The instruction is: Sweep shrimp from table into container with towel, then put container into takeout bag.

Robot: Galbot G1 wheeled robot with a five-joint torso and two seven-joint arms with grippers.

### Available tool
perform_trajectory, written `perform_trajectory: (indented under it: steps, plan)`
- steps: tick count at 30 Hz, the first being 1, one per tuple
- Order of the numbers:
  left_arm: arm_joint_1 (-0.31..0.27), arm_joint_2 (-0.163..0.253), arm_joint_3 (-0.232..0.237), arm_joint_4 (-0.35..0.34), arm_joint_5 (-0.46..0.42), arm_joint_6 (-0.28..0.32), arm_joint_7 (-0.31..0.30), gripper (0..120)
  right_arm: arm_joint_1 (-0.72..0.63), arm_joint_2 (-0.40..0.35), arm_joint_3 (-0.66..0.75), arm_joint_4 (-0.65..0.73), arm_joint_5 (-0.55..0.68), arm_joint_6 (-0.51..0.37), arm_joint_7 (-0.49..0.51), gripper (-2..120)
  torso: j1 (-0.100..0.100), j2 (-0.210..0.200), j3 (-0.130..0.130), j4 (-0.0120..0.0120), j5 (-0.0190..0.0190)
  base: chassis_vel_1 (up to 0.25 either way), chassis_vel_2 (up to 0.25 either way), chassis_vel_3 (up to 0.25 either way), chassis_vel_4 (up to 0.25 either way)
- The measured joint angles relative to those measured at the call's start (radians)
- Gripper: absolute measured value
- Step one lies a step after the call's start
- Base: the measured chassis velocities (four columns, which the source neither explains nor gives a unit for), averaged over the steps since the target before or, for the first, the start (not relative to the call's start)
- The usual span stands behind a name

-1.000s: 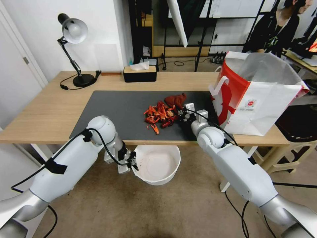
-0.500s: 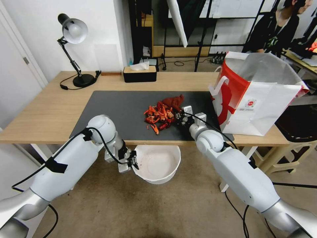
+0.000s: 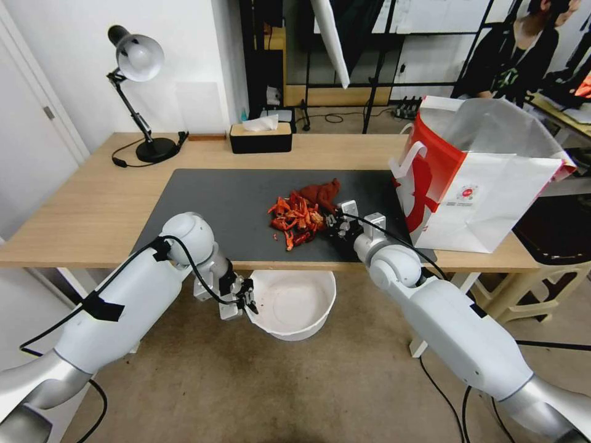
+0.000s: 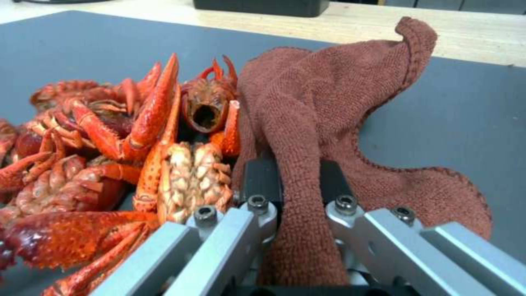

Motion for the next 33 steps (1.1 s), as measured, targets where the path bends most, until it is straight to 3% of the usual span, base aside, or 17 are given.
perform_trajectory:
  steps: [33]
  plan:
    - [0.008, 0.027, -0.003, -0.001, 0.002, 0.0, 0.0, 0, -0.143, -0.078, 0.029, 0.195, 0.018, -0.033, 0.004, 2, 0.0, 0.0, 0.0, -0.0002, -0.0001, 0.0, 0.0, 0.0, 0.0]
